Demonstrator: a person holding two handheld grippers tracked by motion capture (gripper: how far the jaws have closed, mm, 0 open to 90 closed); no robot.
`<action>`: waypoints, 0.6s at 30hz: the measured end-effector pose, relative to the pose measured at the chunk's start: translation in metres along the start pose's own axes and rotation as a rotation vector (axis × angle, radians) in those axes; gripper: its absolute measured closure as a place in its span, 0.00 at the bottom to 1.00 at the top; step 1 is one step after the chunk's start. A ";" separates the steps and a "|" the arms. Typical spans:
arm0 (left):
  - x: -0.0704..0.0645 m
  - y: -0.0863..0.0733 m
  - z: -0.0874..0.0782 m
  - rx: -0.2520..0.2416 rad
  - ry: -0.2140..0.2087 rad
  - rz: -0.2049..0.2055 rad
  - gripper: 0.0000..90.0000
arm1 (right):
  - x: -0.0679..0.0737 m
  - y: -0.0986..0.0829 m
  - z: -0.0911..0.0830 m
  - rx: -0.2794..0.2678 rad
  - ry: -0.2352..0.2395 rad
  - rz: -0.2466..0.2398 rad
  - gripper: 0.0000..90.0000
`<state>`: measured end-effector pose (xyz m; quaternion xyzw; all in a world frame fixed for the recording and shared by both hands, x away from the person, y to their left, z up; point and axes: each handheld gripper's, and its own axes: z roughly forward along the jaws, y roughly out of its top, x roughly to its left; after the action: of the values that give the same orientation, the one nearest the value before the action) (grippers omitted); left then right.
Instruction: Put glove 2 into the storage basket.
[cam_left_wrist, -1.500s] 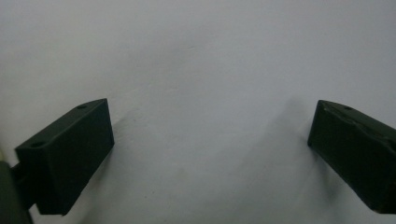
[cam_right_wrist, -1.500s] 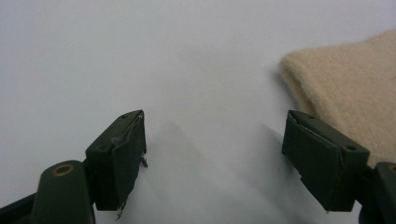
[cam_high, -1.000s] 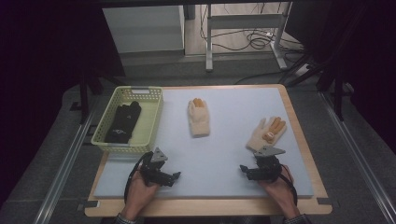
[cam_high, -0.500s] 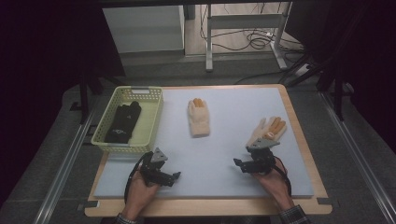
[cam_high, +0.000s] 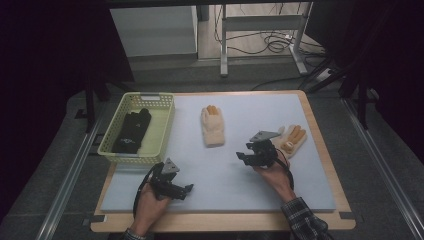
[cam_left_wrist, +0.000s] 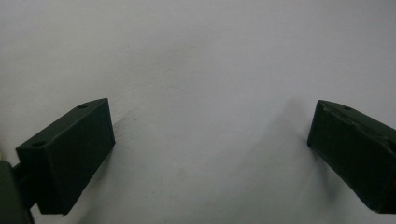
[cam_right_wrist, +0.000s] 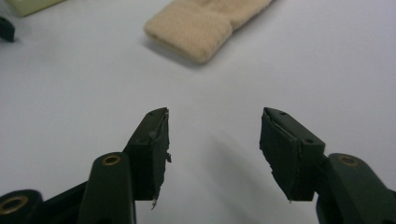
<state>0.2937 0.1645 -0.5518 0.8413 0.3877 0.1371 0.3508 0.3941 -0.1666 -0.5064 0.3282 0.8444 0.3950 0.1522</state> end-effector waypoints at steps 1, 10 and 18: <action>0.000 0.000 0.000 0.000 0.000 0.000 0.01 | -0.001 0.004 0.004 -0.002 0.004 0.002 0.48; 0.000 0.000 0.000 -0.001 0.000 -0.001 0.01 | -0.003 0.029 0.038 0.009 -0.004 -0.020 0.54; 0.000 0.000 0.000 0.001 0.001 0.001 0.01 | -0.003 0.047 0.062 0.000 0.009 -0.010 0.56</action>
<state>0.2937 0.1646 -0.5518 0.8416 0.3875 0.1374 0.3503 0.4488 -0.1114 -0.5097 0.3221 0.8468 0.3958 0.1503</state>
